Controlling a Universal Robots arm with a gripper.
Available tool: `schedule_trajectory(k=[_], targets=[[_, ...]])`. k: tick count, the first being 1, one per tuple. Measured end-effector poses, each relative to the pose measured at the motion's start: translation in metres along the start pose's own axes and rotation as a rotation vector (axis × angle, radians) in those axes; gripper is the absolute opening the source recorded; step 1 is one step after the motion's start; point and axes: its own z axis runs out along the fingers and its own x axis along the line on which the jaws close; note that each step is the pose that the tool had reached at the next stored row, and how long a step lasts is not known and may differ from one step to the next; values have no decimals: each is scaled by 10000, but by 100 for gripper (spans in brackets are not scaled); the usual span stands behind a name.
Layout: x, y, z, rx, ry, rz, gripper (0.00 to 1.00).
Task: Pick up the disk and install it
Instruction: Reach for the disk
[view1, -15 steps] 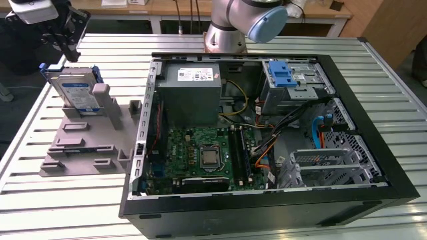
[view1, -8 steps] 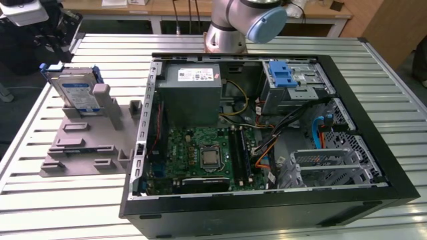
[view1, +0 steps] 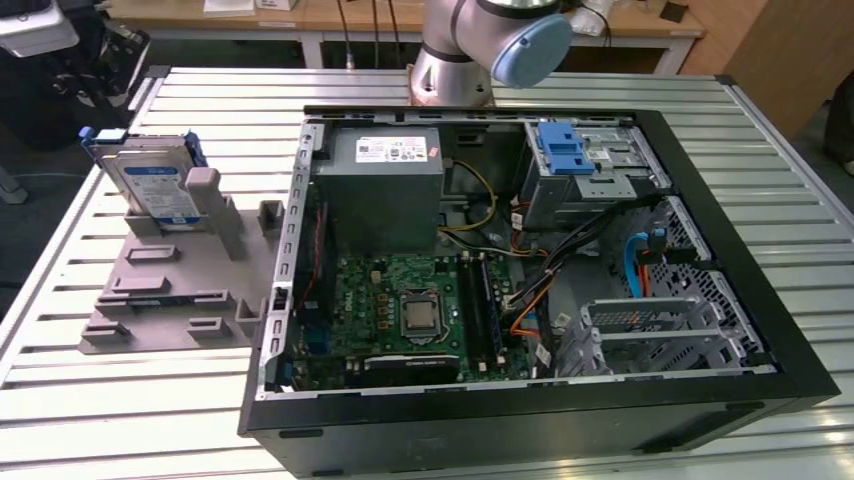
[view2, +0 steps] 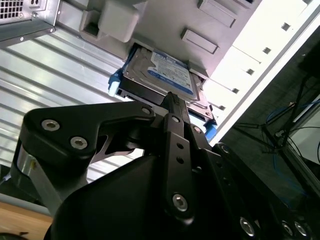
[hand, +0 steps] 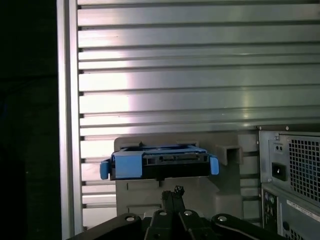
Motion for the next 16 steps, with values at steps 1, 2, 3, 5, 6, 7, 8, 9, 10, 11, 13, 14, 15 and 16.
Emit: schedule_trajectory(k=[1, 2, 3, 5, 6, 7, 8, 9, 10, 11, 13, 14, 15, 16], targets=[[18, 5, 8, 1, 1, 0, 11], [35, 10, 16, 1, 1, 1, 11], [52, 15, 24, 1, 1, 1, 11], [86, 24, 37, 1, 2, 1, 11], [104, 28, 41, 1, 3, 1, 11], [121, 31, 45, 1, 3, 0, 11], [138, 36, 49, 1, 4, 0, 11], [154, 43, 52, 0, 5, 0, 11], [168, 51, 54, 1, 5, 0, 11], [184, 59, 57, 1, 5, 0, 11], [215, 73, 62, 1, 4, 0, 11], [228, 77, 64, 0, 5, 1, 11], [235, 79, 66, 0, 3, 1, 11], [235, 79, 66, 0, 4, 0, 11]])
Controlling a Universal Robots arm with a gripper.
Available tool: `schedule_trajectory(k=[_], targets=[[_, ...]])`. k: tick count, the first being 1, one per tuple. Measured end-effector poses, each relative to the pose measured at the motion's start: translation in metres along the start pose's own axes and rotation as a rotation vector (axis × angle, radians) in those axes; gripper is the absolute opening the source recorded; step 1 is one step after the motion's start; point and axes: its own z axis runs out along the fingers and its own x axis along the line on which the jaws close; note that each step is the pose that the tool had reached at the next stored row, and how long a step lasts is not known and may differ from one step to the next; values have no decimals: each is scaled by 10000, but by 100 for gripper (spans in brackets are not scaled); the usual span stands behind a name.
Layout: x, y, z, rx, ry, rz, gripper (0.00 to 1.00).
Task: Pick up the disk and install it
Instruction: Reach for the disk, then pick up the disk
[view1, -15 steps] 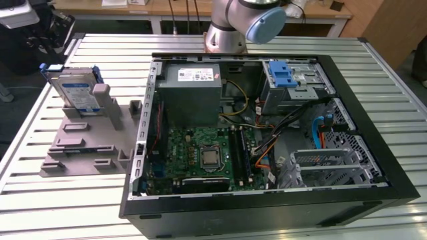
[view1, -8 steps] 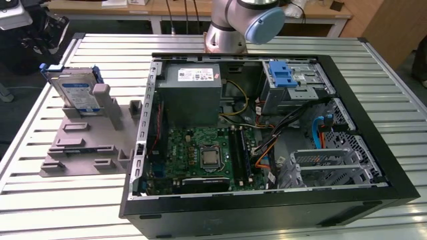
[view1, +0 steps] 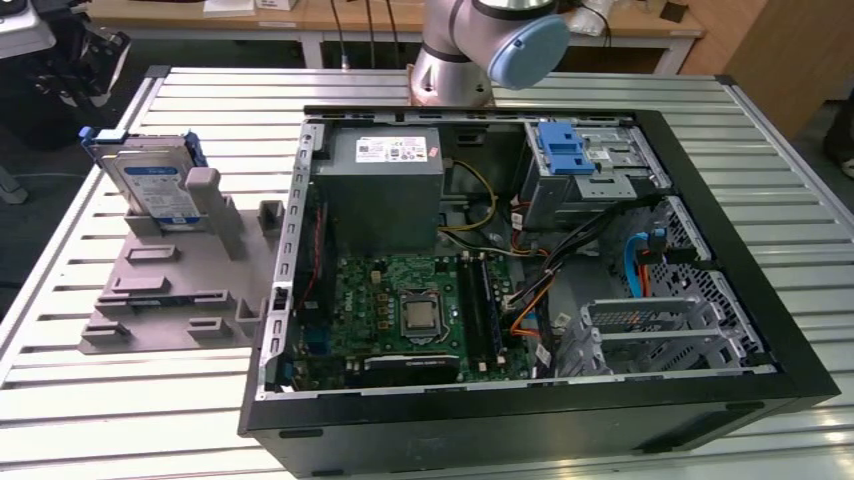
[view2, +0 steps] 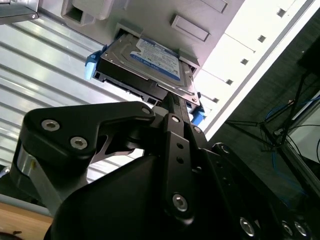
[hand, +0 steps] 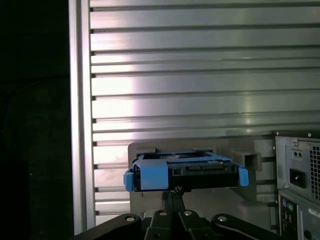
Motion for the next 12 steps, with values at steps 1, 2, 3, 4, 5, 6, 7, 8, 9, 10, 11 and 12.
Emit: schedule_trajectory(k=[1, 2, 3, 4, 5, 6, 7, 8, 9, 10, 11, 12], targets=[[0, 0, 0, 0, 1, 0, 11], [0, 0, 0, 0, 1, 0, 11], [0, 0, 0, 1, 1, -1, 11], [0, 0, 0, 1, 2, 0, 11], [0, 0, 0, 1, 1, 0, 11], [0, 0, 0, 1, 2, 0, 11], [1, 0, 0, 1, 2, 0, 11], [1, 0, 0, 1, 2, 0, 11], [1, 0, 0, 1, 2, 0, 11], [1, 0, 1, 1, 2, 0, 11], [0, 0, 1, 1, 2, 0, 11], [1, 0, 1, 1, 2, 0, 11]])
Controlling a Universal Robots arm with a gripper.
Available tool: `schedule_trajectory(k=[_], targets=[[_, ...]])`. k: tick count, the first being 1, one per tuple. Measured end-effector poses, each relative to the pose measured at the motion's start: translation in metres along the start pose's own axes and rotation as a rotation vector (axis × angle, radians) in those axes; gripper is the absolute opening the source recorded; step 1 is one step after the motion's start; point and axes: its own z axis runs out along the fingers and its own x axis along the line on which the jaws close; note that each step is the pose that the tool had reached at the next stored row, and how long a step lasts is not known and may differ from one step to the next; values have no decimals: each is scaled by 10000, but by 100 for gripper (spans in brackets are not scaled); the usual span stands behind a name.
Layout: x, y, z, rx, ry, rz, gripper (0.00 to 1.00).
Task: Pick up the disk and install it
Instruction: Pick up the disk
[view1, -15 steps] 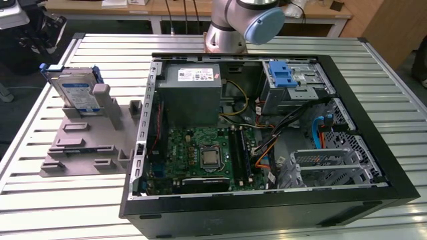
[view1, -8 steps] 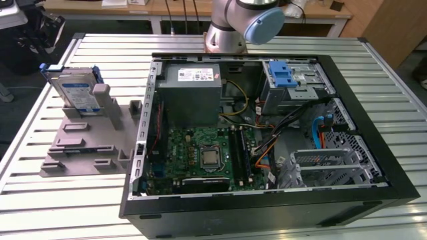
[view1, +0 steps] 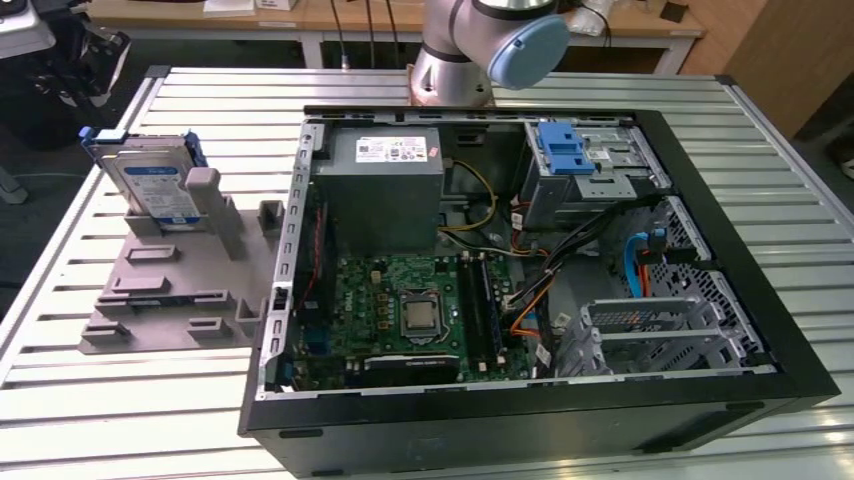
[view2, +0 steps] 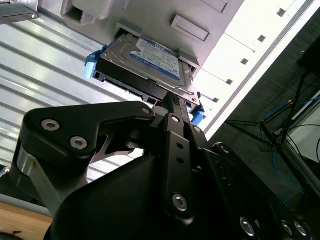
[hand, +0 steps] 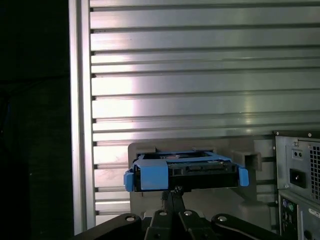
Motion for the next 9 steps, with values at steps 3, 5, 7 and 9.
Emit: schedule_trajectory(k=[3, 5, 7, 9], targets=[[0, 0, 0, 0, 0, 0, 11], [0, 0, 1, 0, 0, 0, 11], [0, 0, 0, 0, 1, -13, 11], [0, 0, 1, -2, 5, -119, 11]])
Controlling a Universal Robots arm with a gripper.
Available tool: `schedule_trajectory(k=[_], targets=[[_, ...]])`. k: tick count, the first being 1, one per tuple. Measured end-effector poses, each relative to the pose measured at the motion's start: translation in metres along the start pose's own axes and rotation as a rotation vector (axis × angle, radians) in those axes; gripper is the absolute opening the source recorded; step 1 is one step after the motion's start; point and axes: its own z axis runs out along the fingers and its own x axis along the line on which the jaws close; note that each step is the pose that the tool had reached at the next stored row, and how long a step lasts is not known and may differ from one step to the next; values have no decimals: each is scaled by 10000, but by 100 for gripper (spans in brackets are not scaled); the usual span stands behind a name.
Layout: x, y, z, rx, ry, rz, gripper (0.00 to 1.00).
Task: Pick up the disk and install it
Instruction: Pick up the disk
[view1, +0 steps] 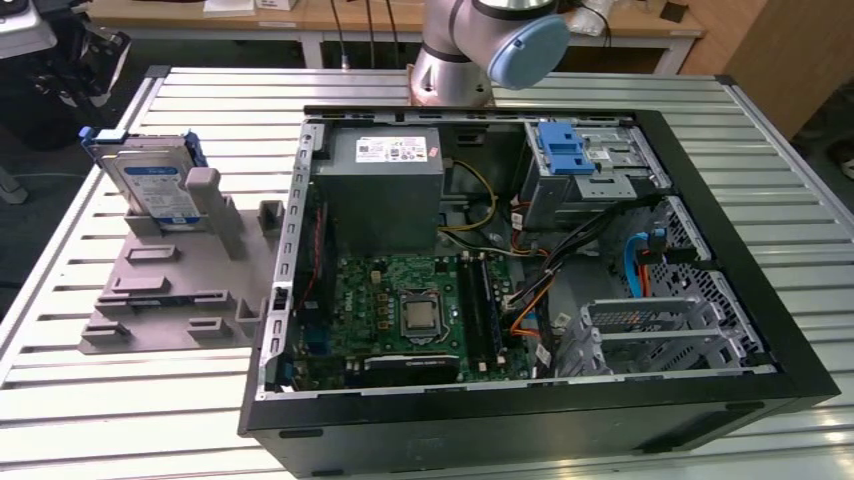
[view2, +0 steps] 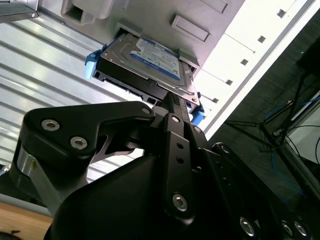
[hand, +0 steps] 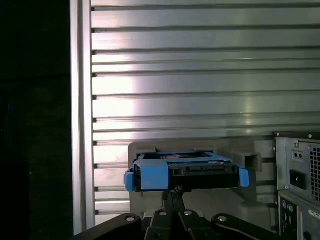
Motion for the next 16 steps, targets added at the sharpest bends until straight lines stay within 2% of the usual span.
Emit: schedule_trajectory(k=[4, 5, 7, 9, 11, 12, 16], targets=[[0, 0, 1, -11, 27, -635, 11], [0, 0, 1, -13, 43, -994, 11], [0, 0, 2, 0, 59, -1350, 11], [0, 0, 1, 69, 77, -1664, 11], [0, 0, 2, 210, 90, -1886, 11], [1, -1, 3, 232, 93, -1983, 11], [1, 1, 6, 224, 109, -2510, 11]])
